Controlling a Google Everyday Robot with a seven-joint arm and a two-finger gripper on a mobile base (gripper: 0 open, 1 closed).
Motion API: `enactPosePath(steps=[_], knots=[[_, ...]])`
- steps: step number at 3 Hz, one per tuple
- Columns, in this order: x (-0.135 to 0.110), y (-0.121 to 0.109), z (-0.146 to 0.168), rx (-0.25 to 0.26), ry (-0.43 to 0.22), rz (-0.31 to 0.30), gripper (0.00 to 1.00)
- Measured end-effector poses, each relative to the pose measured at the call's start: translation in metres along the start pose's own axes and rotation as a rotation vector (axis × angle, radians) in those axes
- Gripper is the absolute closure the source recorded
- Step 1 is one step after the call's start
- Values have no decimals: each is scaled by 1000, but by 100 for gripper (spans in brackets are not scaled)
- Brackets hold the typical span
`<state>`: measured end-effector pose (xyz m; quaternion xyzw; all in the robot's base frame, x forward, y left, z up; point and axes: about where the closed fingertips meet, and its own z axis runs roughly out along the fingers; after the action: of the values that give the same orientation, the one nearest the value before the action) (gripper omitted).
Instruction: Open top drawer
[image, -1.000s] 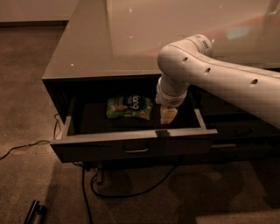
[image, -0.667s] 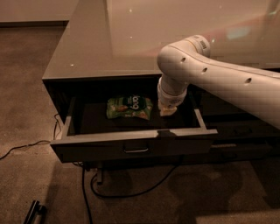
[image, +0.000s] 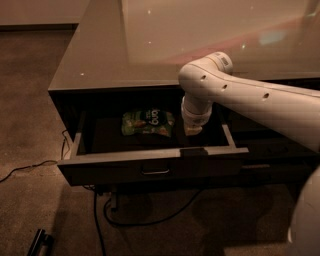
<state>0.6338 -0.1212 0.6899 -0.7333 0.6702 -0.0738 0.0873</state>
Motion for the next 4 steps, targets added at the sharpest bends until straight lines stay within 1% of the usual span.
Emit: enactPosePath(steps=[1, 2, 3, 4], knots=[[4, 6, 27, -58, -7, 21, 100], [8, 21, 42, -97, -19, 41, 100], [11, 48, 44, -130, -38, 63, 100], [11, 47, 44, -130, -38, 63, 100]])
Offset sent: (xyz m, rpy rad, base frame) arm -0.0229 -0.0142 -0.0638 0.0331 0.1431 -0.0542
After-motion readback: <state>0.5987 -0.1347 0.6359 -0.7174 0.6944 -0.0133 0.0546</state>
